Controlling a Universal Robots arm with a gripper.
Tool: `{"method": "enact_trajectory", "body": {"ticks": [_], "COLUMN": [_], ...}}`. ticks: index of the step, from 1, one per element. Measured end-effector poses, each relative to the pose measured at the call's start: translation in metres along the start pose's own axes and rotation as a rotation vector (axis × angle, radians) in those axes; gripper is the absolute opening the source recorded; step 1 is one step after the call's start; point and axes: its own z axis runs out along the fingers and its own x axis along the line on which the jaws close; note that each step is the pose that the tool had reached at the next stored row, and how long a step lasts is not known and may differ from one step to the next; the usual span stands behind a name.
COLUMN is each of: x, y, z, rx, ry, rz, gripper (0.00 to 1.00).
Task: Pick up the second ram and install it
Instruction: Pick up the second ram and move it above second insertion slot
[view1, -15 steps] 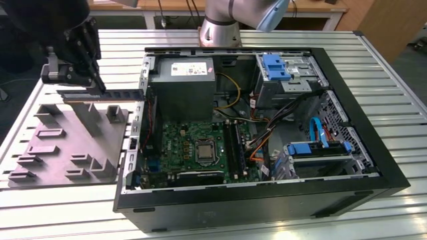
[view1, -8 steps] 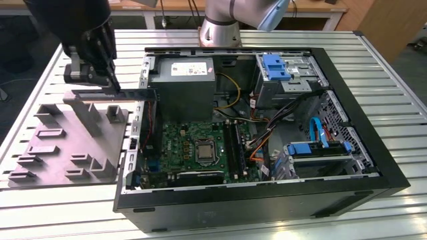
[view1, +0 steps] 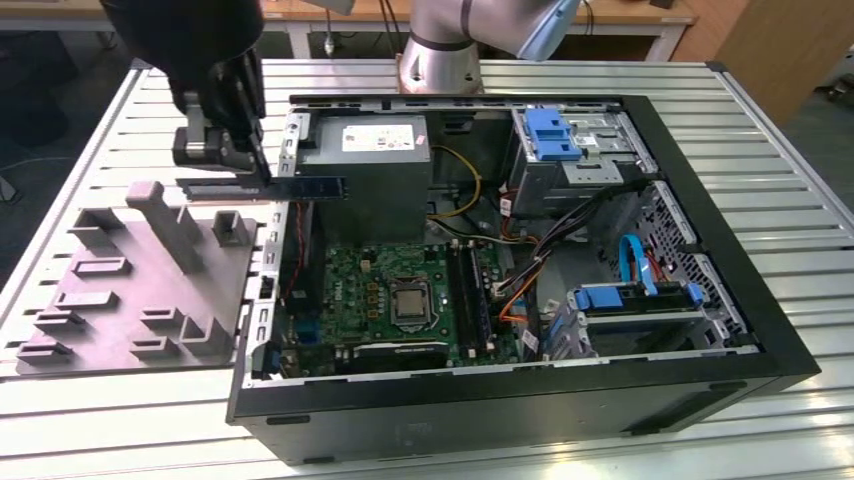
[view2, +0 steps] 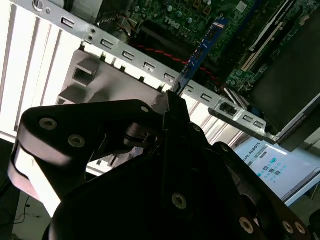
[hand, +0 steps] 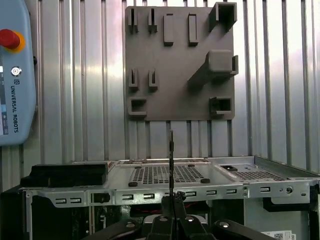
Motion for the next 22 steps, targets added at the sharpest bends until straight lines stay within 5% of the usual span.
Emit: {"method": "enact_trajectory", "body": {"ticks": [22], "x": [-0.003], "y": [-0.0728], "z": [0.0005], "rx": [-0.0016], "ry": [0.0001], "rz": [0.0], "gripper": [0.11]}}
